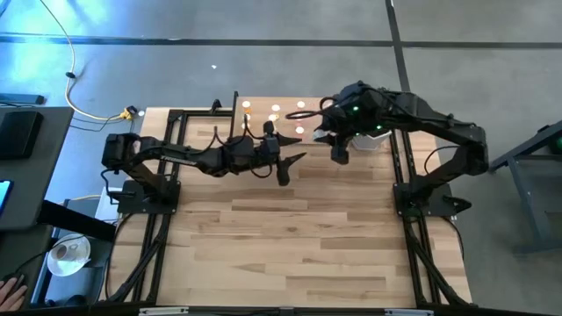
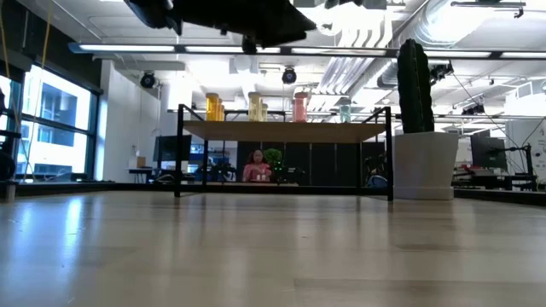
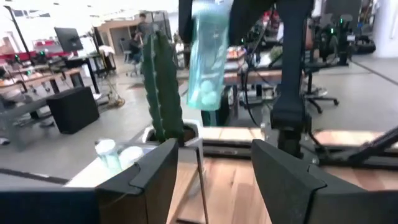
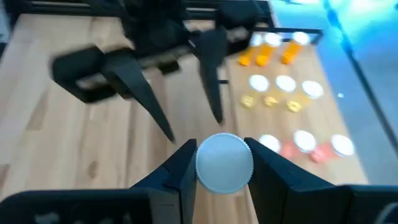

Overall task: Pick and place medicine bottles onto shelf by color
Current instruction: Put the blue pill bottle on the shelf aligned with the other blue pill bottles

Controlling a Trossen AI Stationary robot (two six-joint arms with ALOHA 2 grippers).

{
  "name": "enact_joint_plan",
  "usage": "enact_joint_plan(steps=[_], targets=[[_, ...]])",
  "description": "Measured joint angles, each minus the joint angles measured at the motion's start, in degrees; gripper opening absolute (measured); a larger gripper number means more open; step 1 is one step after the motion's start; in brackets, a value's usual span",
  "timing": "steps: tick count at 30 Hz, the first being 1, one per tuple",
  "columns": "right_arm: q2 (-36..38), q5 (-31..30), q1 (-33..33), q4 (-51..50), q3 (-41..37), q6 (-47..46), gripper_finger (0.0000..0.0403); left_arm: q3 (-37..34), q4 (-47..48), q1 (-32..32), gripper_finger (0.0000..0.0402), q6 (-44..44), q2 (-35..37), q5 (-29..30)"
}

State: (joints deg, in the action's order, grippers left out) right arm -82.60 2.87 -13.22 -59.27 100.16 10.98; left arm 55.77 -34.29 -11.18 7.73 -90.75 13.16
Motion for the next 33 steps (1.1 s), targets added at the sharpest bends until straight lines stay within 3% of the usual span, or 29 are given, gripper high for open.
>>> enact_joint_plan(steps=[8, 20, 24, 33], targets=[[3.3, -1.2, -6.2, -3.2, -1.8, 1.9, 0.0103, 0.0, 10.1, 0.0, 0.0195, 0.0, 7.5, 0.0], [3.2, 3.5, -15.3, 2.6, -17.3, -0.5, 0.0103, 0.1, 26.1, -0.2, 0.0195, 1.0, 21.7, -0.9], [3.1, 3.5, -16.1, 5.3, -21.0, -1.1, 0.0103, -3.1, 24.9, -0.2, 0.0195, 0.8, 23.4, -0.9], [2.1, 3.7, -16.8, 9.5, -24.3, -2.1, 0.0103, -15.4, 12.3, -2.4, 0.0195, -6.9, 23.7, -0.9]])
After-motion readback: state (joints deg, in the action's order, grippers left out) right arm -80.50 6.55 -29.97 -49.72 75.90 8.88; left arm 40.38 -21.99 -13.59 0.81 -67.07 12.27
